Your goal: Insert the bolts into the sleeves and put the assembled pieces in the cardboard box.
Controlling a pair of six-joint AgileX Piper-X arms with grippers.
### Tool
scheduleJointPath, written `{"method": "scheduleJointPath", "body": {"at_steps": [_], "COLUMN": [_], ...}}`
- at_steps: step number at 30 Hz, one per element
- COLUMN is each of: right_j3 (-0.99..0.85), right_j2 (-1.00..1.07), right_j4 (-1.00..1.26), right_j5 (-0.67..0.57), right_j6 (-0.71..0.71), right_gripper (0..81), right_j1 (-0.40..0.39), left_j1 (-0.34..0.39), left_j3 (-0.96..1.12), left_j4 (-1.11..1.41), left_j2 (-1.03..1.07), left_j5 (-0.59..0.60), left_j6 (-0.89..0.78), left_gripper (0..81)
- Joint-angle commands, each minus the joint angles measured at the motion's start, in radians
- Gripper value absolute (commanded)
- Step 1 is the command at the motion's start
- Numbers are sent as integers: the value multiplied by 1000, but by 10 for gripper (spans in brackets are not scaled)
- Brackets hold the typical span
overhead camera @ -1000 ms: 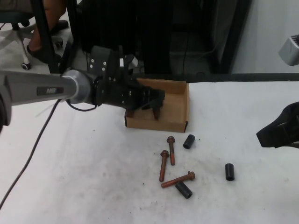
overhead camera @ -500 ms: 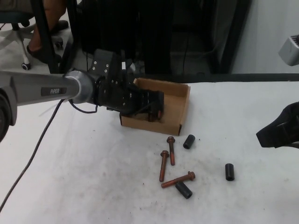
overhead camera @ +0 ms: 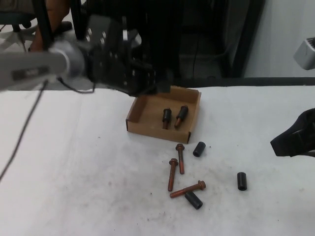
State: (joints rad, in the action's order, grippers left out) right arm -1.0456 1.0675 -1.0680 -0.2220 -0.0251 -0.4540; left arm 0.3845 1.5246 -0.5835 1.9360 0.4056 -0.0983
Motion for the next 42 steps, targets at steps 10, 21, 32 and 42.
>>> {"method": "scheduleJointPath", "body": {"at_steps": [10,21,32,42], "right_j3": [-5,-5,15,97], "right_j2": [-7,-7,-5,139], "right_j4": [-128,-139,-93,98], "right_j5": [-8,-1,7,134], "right_j6": [31,-40,-217,-463], "right_gripper": [2,2,2,348], "right_j1": [4,4,4,4], "left_j1": [-2,-2,-2,-2], "left_j3": [-279,-673,-766,-766], "left_j4": [-121,-71,-225,-243], "left_j2": [-319,-827,-1091,-1155], "left_j5": [-30,-30,-11,59], "left_j6": [51,-57,-149,-149], "left_gripper": [226,226,226,226]}}
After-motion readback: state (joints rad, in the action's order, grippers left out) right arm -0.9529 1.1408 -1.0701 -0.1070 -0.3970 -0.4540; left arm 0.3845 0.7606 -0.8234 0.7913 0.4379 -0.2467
